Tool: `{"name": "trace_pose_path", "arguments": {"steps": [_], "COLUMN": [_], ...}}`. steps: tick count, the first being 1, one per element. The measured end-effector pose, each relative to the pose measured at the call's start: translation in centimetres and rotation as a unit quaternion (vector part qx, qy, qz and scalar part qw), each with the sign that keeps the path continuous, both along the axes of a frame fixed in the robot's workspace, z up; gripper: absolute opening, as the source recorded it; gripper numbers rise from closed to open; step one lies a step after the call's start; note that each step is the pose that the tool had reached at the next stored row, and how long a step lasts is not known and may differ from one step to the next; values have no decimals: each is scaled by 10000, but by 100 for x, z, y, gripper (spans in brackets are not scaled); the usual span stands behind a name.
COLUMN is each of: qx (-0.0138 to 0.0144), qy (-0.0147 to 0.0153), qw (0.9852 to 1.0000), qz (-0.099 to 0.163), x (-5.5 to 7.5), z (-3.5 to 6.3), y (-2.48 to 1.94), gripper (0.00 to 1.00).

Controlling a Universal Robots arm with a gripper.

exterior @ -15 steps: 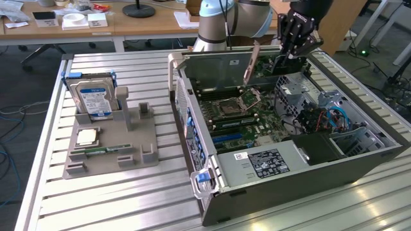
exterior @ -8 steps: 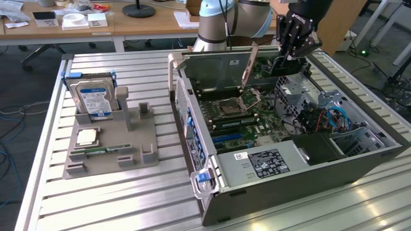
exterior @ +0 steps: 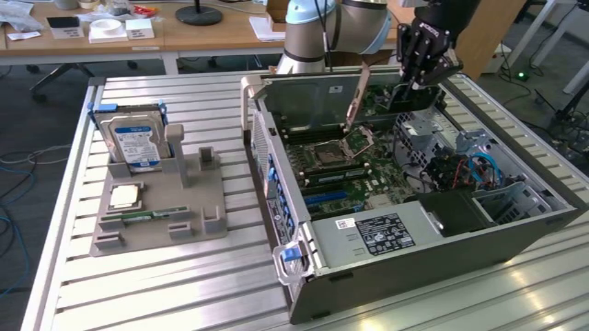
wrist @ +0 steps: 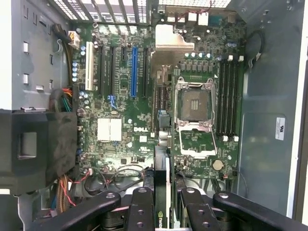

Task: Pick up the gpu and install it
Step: 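Insert the gpu into the slot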

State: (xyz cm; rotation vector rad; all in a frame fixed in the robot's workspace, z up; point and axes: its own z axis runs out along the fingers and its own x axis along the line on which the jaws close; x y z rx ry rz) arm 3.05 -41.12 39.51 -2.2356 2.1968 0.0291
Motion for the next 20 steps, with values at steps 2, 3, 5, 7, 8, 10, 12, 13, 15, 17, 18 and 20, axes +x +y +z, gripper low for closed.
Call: {"name": "trace_pose_path", "arguments": {"steps": [2,3,5,7,8,10,12,13,15,17,18,20], "qx": [0,0,0,0,1,-1,0,0,0,0,0,0], "qy": [0,0,0,0,0,0,0,0,0,0,0,0], "qw": [10000,10000,10000,10000,10000,10000,9999,9999,9999,9998,9998,9998], "qz": [-8,-12,-23,-36,-47,-77,-105,-120,-149,-182,-198,-221], "x": [-10,-15,-27,-41,-51,-73,-97,-107,-127,-150,-161,-175], "z": [0,-1,-1,-4,-6,-11,-17,-22,-32,-45,-52,-59], "y": [-26,-39,-61,-74,-78,-79,-82,-83,-85,-85,-85,-85], "gripper": [26,26,26,26,26,26,26,26,26,26,26,26]}}
